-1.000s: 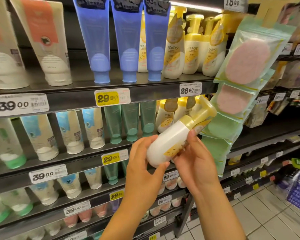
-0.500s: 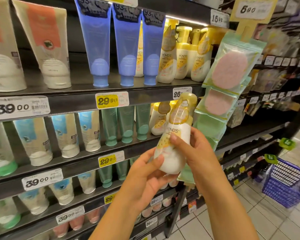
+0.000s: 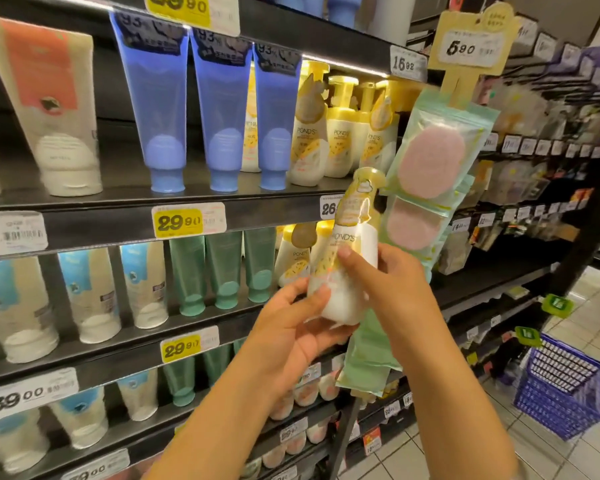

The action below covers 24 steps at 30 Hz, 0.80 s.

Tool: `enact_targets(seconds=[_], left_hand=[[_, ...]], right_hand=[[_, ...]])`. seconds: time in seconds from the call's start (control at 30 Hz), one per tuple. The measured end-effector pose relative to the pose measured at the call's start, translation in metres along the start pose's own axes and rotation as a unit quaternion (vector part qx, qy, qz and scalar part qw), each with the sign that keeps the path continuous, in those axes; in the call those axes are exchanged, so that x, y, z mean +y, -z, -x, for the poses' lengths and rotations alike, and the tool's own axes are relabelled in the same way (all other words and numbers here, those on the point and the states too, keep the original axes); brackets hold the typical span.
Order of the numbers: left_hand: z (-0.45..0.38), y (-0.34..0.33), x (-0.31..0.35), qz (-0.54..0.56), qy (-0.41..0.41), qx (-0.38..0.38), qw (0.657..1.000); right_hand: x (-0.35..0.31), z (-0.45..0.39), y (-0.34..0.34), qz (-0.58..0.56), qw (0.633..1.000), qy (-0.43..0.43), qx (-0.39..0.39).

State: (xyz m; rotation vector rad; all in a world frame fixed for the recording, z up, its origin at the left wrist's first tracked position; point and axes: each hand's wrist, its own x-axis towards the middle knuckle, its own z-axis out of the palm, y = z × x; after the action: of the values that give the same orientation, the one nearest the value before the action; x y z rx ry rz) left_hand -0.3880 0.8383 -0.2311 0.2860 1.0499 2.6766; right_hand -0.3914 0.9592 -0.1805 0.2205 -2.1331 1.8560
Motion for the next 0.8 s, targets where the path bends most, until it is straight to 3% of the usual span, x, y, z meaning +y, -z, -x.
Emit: enact_targets(seconds=[0.23, 0.5, 0.6, 0.8], left_hand=[[-0.063, -0.031, 0.009, -0.183, -0.117, 0.104, 0.971], [-0.122, -0.055, 0.031, -0.348, -0.192, 0.143, 0.906], [-0.139, -0.060, 0.042, -0.435, -0.243, 0.201, 0.844], [-0.152, -0.056, 0.048, -0.565, -0.386, 0.288, 0.670]], right_hand=[[0.006, -0.069, 0.025, -0.041, 0.996, 0.009, -0.076], [0.011, -0.145, 0.039, -0.113, 0.988, 0.027, -0.105], [0.009, -0.167, 0.041, -0.106, 0.988, 0.030, -0.109], [0.008, -0.197, 0.032, -0.068, 0.992, 0.083, -0.071]])
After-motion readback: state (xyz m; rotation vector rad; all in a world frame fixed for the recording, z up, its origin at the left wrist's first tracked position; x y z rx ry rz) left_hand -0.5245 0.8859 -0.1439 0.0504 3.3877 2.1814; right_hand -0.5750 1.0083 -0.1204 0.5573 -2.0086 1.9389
